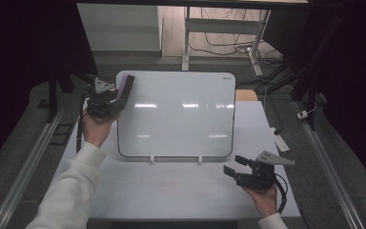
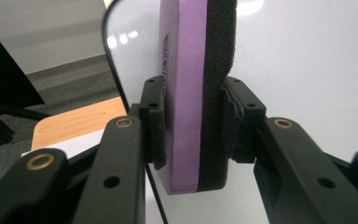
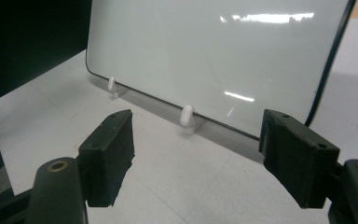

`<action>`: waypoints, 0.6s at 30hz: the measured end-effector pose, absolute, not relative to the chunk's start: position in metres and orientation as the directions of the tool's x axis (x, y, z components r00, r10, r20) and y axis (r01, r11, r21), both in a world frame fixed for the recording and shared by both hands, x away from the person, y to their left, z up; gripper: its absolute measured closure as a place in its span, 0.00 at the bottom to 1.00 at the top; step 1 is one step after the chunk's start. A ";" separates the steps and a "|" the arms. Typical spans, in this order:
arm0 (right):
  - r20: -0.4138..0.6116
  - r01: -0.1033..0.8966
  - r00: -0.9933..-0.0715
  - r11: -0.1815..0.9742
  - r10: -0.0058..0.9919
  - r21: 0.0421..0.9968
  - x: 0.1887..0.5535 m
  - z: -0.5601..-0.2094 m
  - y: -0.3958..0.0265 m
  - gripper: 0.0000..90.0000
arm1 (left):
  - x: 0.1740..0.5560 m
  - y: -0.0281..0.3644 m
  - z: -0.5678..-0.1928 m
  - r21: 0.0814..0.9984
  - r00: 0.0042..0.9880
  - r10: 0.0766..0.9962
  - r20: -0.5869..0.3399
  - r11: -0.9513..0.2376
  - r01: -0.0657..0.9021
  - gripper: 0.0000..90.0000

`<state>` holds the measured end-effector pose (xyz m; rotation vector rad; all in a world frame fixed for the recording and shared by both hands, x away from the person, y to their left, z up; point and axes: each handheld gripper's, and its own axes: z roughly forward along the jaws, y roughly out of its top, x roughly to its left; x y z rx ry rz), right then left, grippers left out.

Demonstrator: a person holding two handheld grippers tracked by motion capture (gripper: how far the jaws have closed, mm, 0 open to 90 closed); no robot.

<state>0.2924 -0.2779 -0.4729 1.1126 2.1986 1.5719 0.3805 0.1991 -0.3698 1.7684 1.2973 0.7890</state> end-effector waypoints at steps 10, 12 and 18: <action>0.211 0.436 -0.683 0.157 0.700 0.886 0.291 -0.474 -0.284 0.28 | 0.366 0.203 -0.378 0.897 0.330 0.944 0.027 -0.169 0.408 0.48; 0.189 0.430 -0.684 0.180 0.705 0.885 0.292 -0.475 -0.284 0.28 | 0.352 0.205 -0.381 0.893 0.371 0.928 0.041 -0.200 0.402 0.43; 0.128 0.413 -0.696 0.248 0.706 0.876 0.295 -0.482 -0.288 0.27 | 0.310 0.214 -0.408 0.865 0.492 0.870 -0.017 -0.234 0.445 0.37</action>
